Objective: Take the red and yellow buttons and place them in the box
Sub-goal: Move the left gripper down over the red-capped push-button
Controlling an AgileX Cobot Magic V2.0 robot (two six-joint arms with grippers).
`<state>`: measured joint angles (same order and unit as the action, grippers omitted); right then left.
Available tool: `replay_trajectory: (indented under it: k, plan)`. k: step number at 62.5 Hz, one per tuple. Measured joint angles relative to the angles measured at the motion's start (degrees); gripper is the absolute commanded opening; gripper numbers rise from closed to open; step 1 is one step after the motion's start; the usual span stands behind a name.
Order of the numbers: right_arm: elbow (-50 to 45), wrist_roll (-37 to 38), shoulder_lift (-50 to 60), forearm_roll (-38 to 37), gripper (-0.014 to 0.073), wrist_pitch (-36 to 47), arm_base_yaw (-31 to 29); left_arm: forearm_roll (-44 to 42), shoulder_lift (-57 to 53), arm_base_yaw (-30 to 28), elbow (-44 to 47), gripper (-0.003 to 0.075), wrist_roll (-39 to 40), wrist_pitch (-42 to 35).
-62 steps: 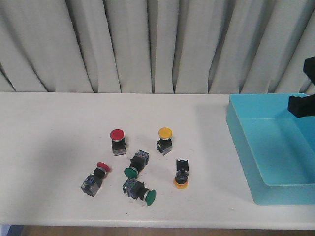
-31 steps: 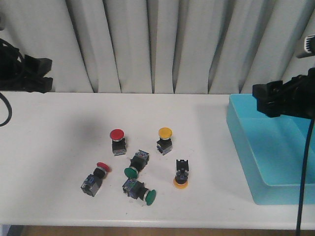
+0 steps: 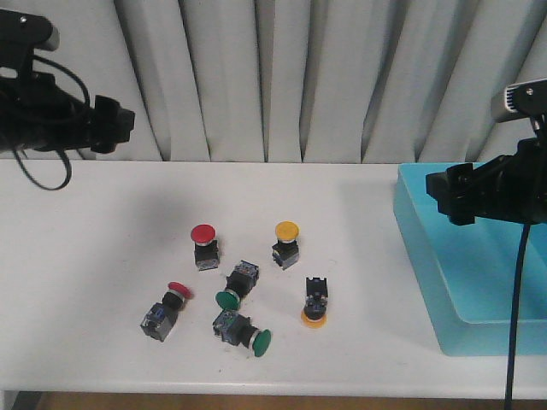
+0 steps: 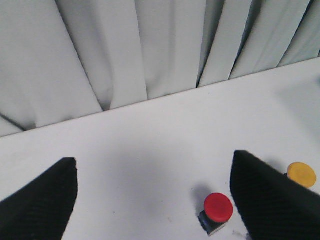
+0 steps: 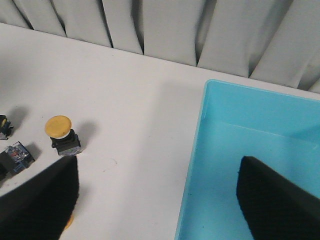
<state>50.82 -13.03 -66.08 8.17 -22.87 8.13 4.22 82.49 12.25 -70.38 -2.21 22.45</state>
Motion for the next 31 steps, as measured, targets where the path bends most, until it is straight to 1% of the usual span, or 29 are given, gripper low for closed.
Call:
replay_trajectory:
  k: [9,20,31]
  plan:
    - [0.0,0.0,0.0,0.0,0.0579,-0.19,0.0,1.91,7.89,0.7,-10.1,0.059,-0.01,7.81]
    - [0.0,0.05,0.0,0.0,0.0579,-0.59,0.0,2.22,19.07,4.28,-20.97,0.059,-2.24,17.22]
    - [0.0,0.05,0.0,0.0,0.0579,-2.42,0.0,2.4,29.01,6.66,-27.26,0.059,-2.67,21.65]
